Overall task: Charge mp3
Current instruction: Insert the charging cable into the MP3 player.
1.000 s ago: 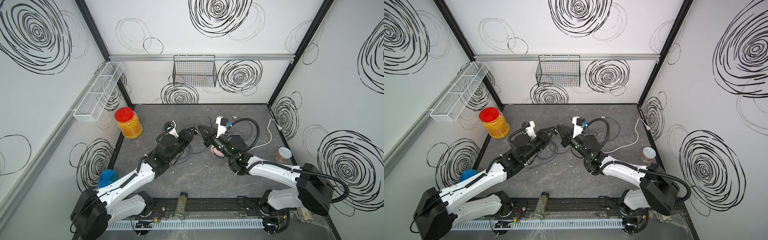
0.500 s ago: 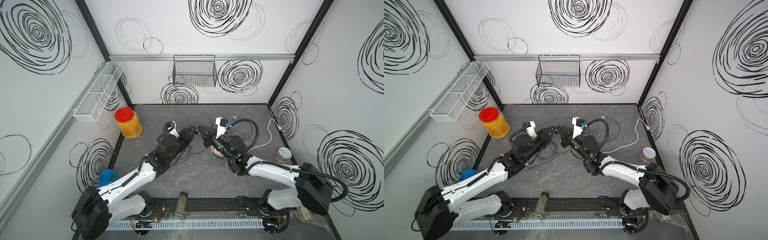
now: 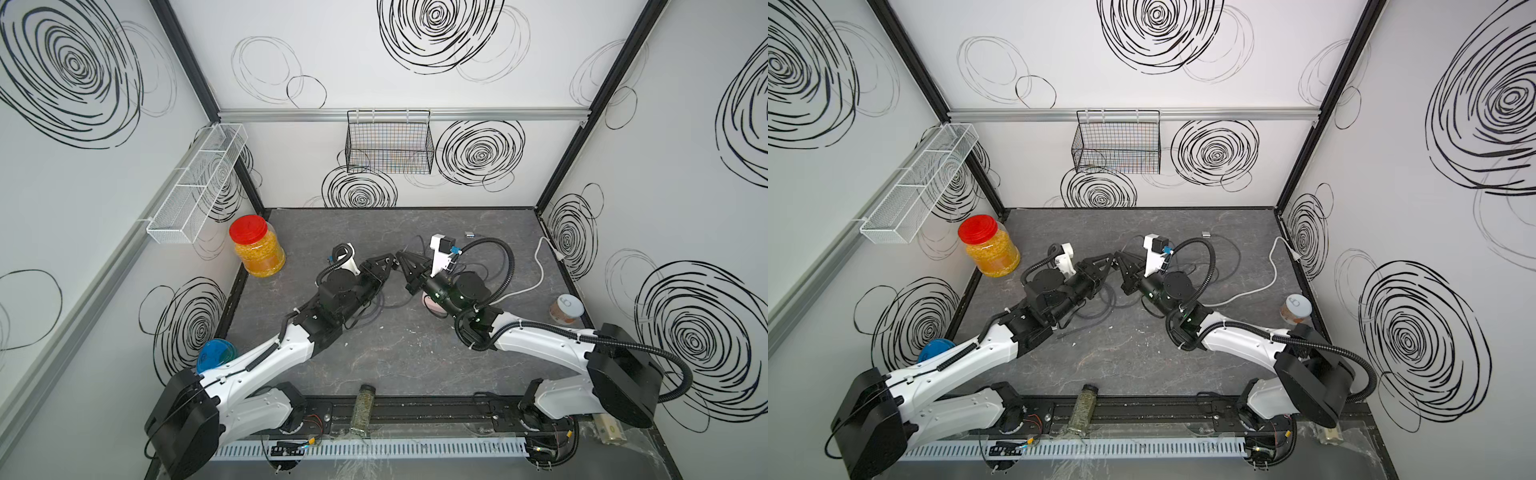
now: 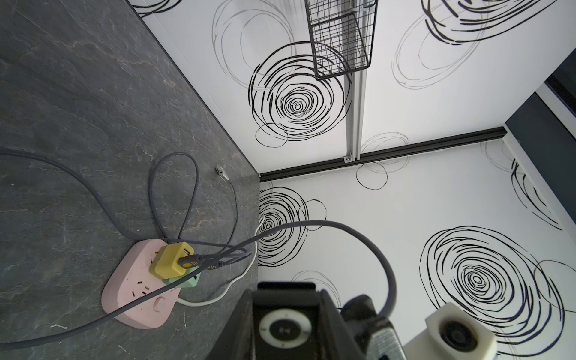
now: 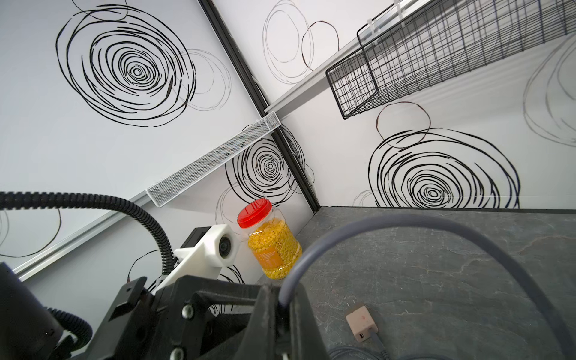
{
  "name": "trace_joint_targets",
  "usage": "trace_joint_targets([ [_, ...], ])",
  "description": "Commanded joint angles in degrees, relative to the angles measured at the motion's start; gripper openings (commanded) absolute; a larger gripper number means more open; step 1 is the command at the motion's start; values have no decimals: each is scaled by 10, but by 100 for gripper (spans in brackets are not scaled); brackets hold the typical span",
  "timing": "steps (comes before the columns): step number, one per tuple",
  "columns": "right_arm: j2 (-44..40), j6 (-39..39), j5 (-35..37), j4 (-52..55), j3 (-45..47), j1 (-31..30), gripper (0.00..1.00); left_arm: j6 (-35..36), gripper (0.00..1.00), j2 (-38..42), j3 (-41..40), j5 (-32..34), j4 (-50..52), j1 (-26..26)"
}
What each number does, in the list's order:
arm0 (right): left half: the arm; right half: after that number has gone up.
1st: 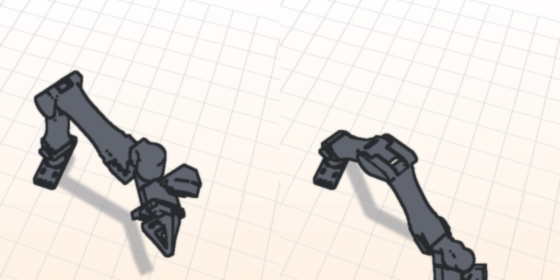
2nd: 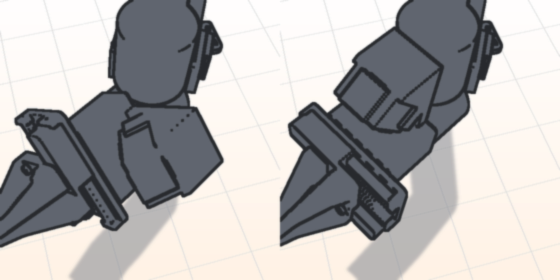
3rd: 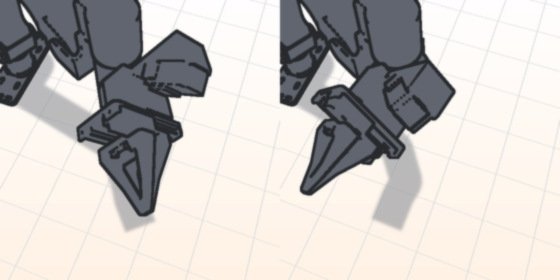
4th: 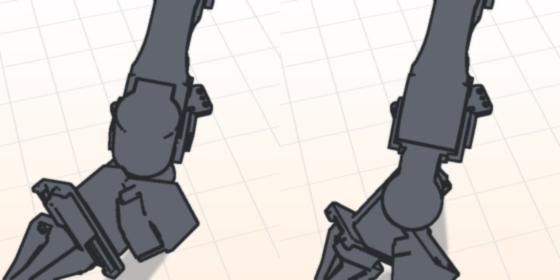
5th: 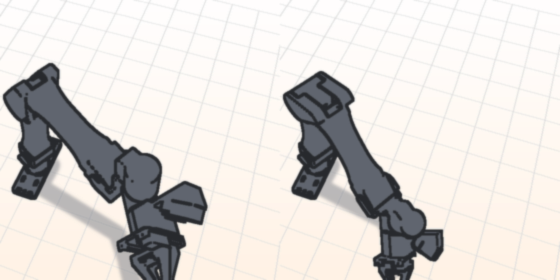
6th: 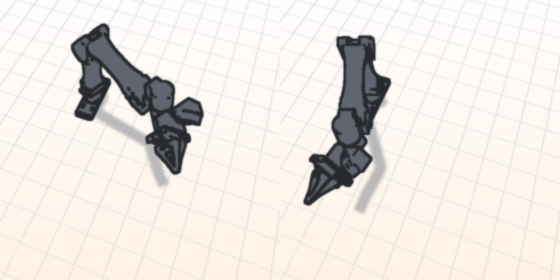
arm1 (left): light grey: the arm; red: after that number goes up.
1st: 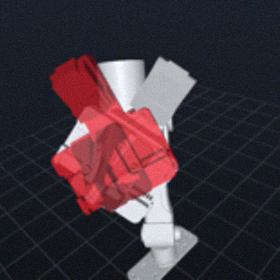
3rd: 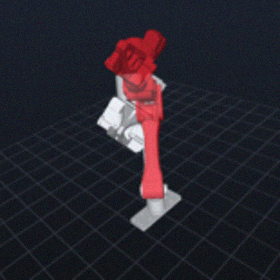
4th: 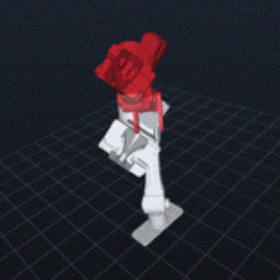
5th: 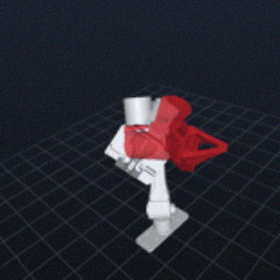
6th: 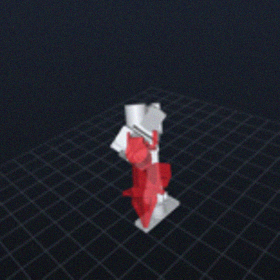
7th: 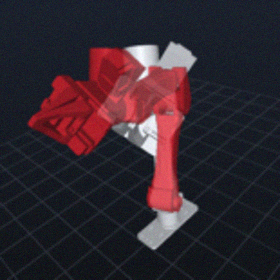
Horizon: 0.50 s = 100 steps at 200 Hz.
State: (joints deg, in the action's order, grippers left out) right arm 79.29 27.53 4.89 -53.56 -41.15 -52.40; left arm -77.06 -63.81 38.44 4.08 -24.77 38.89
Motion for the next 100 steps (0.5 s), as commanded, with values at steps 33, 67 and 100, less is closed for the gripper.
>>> trace_joint_targets([
  [33, -6, -9, 18, -24, 15, -1, 0, -6, 19, 0, -1, 2, -43, 6],
  [67, -3, -9, 14, -15, 14, -1, 0, -9, 19, 3, -4, 5, -44, 7],
  [100, -3, -17, 17, 0, 14, -1, 0, -8, 20, 8, -6, 9, -43, 7],
])
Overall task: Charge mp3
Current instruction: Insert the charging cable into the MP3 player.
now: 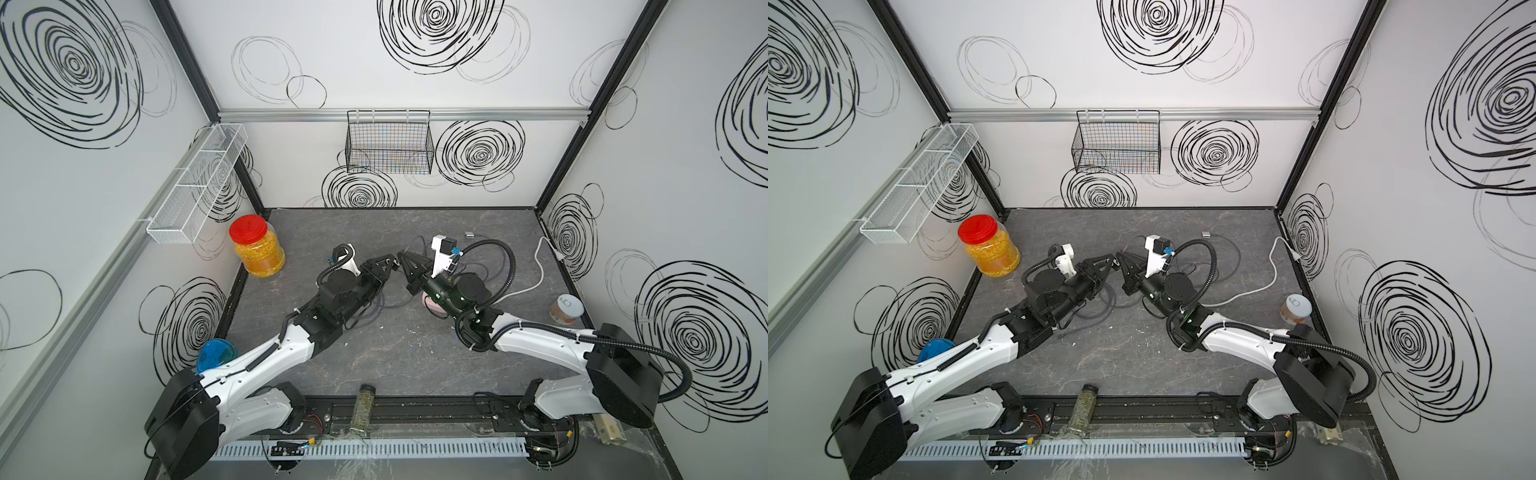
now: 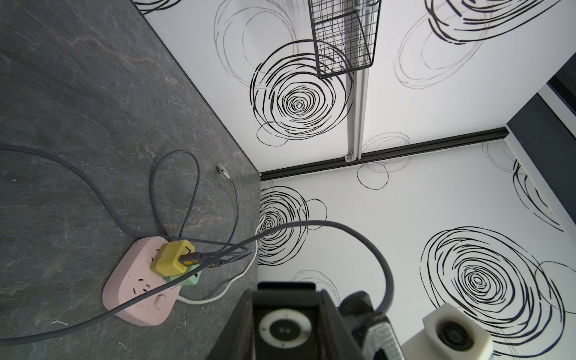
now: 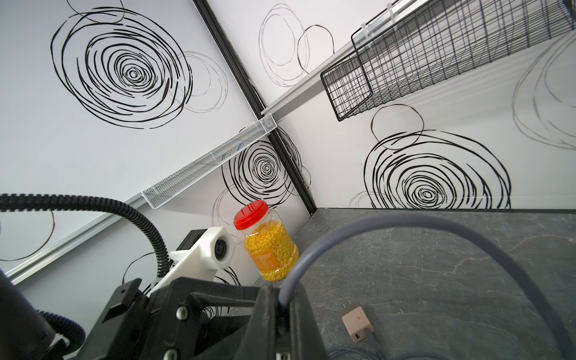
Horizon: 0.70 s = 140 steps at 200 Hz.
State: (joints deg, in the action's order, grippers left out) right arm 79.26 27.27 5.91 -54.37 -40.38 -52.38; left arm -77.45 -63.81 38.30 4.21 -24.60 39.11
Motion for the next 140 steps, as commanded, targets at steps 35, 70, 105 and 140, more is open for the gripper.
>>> trace_joint_targets([
  [35, 2, -23, 7, 26, 3, -2, 0, -5, 20, 6, -3, 11, -61, 4],
  [70, 5, -32, 9, 50, -1, -8, 0, -4, 20, 6, 5, 21, -68, 4],
  [105, 4, -41, 13, 61, 0, -11, 0, 0, 20, -1, 20, 17, -73, 4],
  [140, 12, -41, 9, 57, 0, -11, 0, 0, 19, -13, 32, 10, -87, 8],
])
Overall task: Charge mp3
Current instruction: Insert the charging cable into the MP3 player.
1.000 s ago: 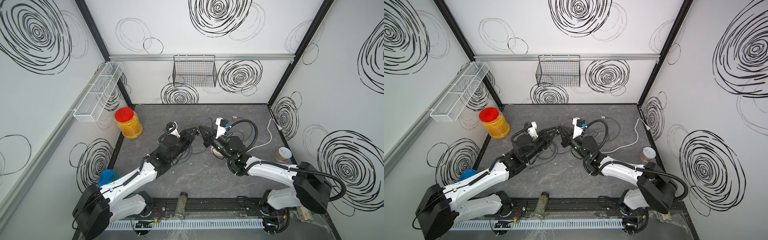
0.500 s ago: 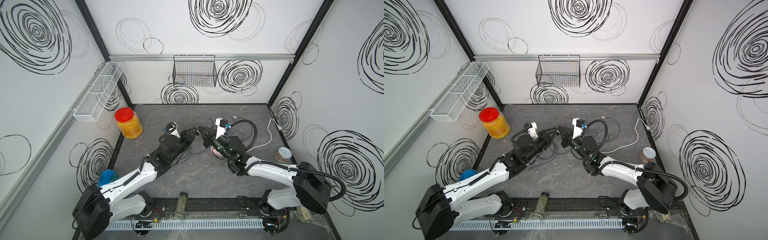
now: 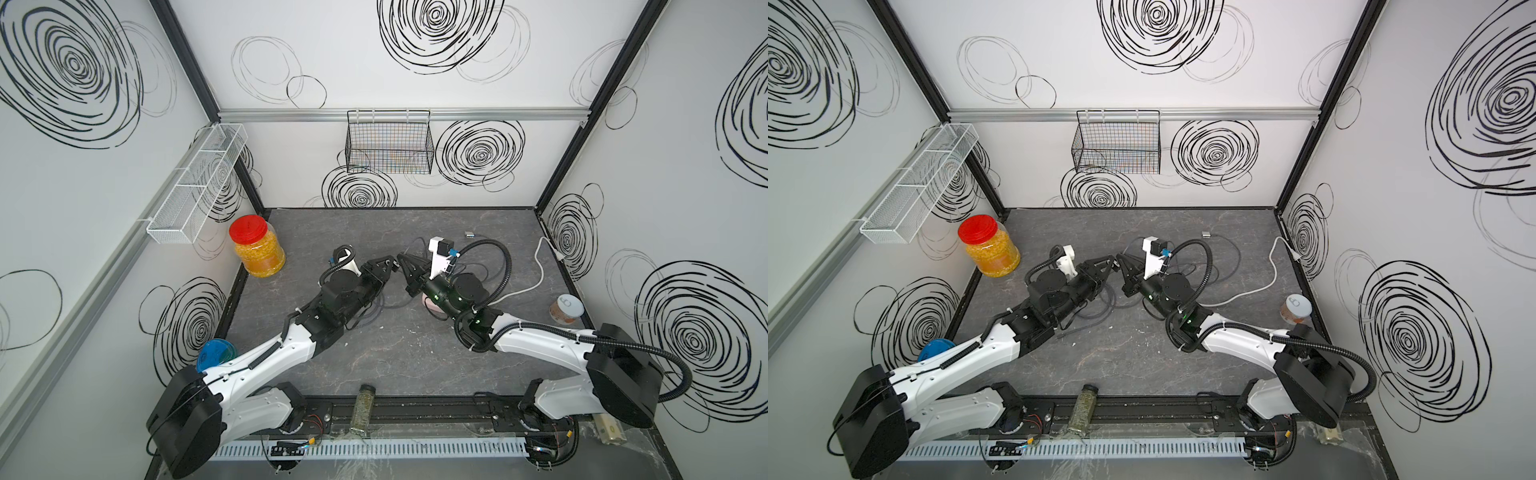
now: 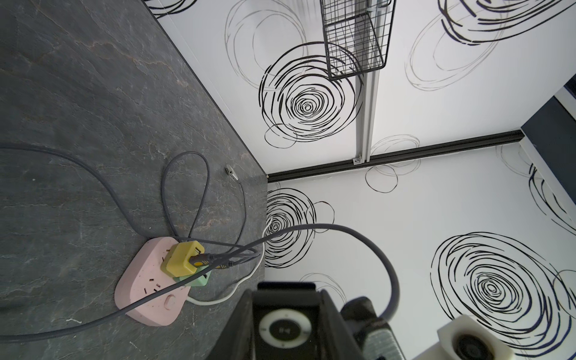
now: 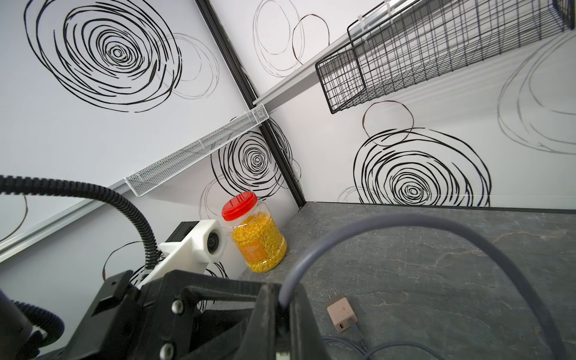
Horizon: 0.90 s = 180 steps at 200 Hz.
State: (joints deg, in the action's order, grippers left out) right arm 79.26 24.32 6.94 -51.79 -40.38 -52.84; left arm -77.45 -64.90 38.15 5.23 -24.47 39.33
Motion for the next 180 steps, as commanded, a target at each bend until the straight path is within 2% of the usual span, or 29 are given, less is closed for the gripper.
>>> trace_joint_targets([
  [1, 12, -11, -2, 32, 0, -7, 0, 0, 19, -2, 35, 0, -88, 6],
  [61, 19, -15, -13, 17, 8, -5, 0, -9, 19, -8, 49, -20, -95, 7],
  [126, 25, -39, -28, 80, -12, -2, 0, -2, 19, 7, 51, -15, -87, 4],
  [180, 22, -50, -21, 83, 15, -2, 0, -12, 20, 21, 59, -23, -86, -12],
])
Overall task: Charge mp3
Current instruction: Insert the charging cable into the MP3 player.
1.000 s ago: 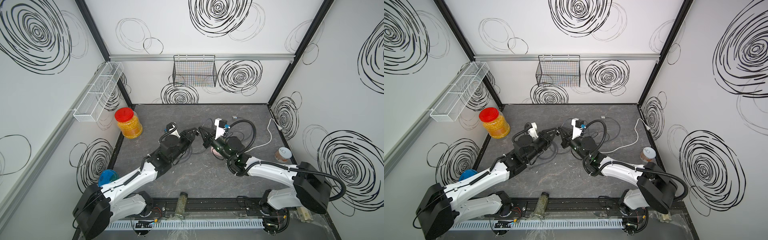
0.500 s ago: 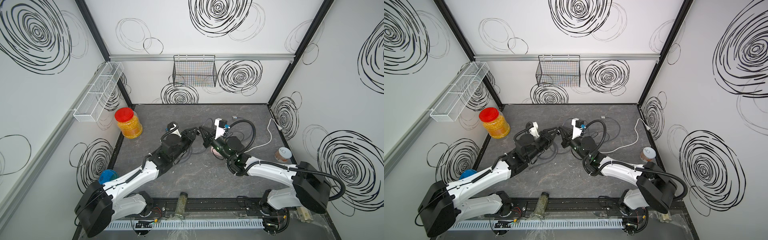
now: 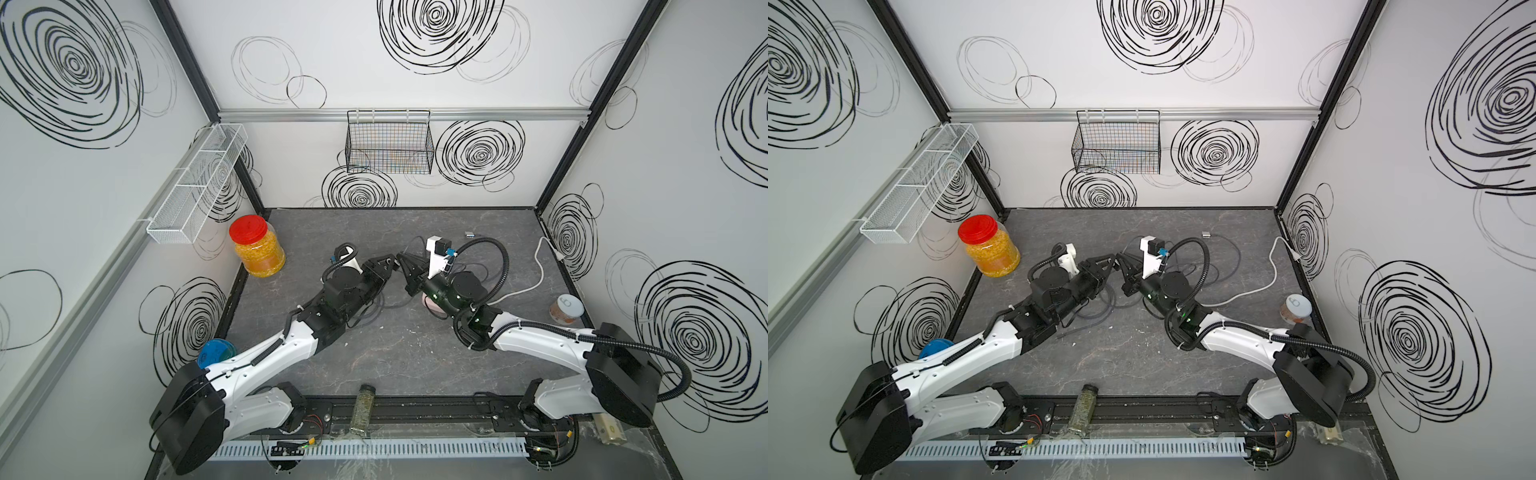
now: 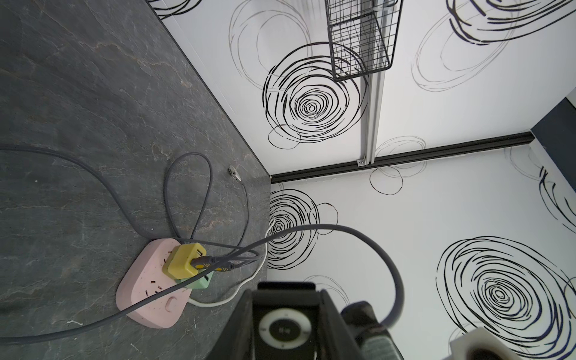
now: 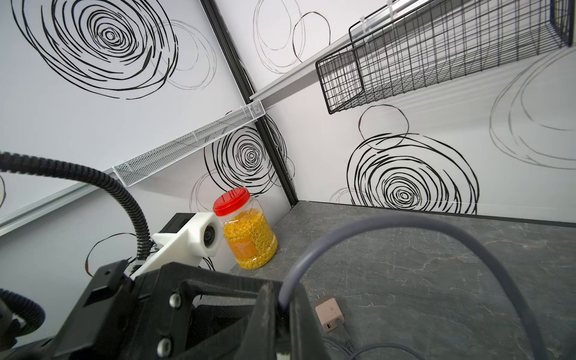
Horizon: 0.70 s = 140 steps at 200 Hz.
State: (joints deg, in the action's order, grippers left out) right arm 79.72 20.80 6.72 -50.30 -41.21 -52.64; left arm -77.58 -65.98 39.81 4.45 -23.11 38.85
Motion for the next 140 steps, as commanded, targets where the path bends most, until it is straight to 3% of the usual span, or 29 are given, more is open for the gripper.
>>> trace_joint_targets([
  [1, 18, -15, -19, 68, 24, -4, 0, -10, 20, 32, 43, -15, -100, -8],
  [140, 47, -40, -56, 84, 39, -6, 0, -22, 20, 4, 103, -14, -84, -47],
])
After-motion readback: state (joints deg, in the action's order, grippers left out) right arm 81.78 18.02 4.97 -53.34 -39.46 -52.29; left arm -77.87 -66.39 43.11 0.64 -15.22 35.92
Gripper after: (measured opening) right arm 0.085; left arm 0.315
